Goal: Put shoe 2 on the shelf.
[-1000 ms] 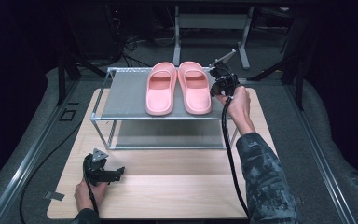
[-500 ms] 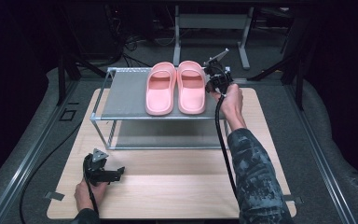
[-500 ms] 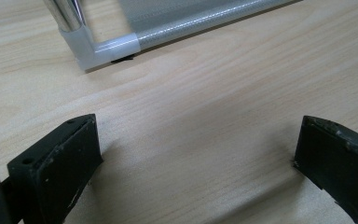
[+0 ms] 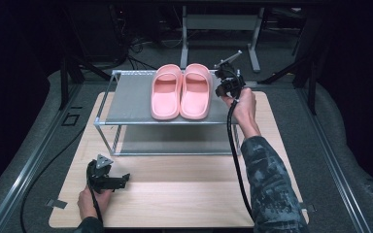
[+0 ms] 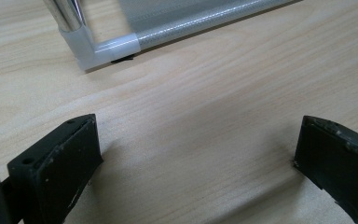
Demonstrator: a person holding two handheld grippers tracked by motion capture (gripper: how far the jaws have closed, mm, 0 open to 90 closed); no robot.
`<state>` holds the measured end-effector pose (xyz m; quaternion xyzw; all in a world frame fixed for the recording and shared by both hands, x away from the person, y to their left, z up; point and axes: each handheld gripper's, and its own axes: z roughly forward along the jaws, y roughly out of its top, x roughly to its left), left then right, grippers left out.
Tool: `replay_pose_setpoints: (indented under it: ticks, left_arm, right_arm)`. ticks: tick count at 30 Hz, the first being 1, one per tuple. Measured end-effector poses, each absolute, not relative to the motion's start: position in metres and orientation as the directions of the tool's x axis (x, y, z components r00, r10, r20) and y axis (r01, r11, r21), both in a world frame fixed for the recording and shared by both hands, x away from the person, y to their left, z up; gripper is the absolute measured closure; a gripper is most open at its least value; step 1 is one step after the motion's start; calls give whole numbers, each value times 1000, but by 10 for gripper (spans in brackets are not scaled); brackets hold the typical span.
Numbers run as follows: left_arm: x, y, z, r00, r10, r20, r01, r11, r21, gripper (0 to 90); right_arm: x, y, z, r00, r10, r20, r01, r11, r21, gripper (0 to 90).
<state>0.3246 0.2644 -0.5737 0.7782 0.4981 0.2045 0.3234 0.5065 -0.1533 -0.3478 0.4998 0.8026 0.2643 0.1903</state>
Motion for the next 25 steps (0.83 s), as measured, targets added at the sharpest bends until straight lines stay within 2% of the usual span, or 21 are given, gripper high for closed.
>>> replay_pose_setpoints:
  ticks: [3,7,10,13,17,18,25]
  left_arm:
    - [325,264,-574,420,908,-4,643,-294,707,1]
    - [325,264,-574,419,908,-4,642,-293,708,1]
    - [325,264,-574,419,908,-6,643,-292,708,1]
    - [325,264,-574,419,908,-5,642,-293,708,1]
    - [325,264,-574,419,908,-4,642,-293,708,1]
    - [325,264,-574,419,908,-4,642,-293,708,1]
    - [325,264,-574,419,908,-4,642,-293,708,1]
  right_arm:
    - [500,-167,-345,-417,908,-35,694,343,633,866]
    - [490,-184,-344,-404,914,-34,700,333,632,752]
    - [484,-195,-346,-398,917,-31,701,326,634,533]
    - [477,-206,-348,-387,922,-27,703,313,638,194]
    - [469,-218,-352,-394,919,-23,696,315,645,22]
    - [467,-220,-352,-386,922,-31,699,314,642,1]
    - [449,-237,-353,-395,919,-3,676,293,676,0]
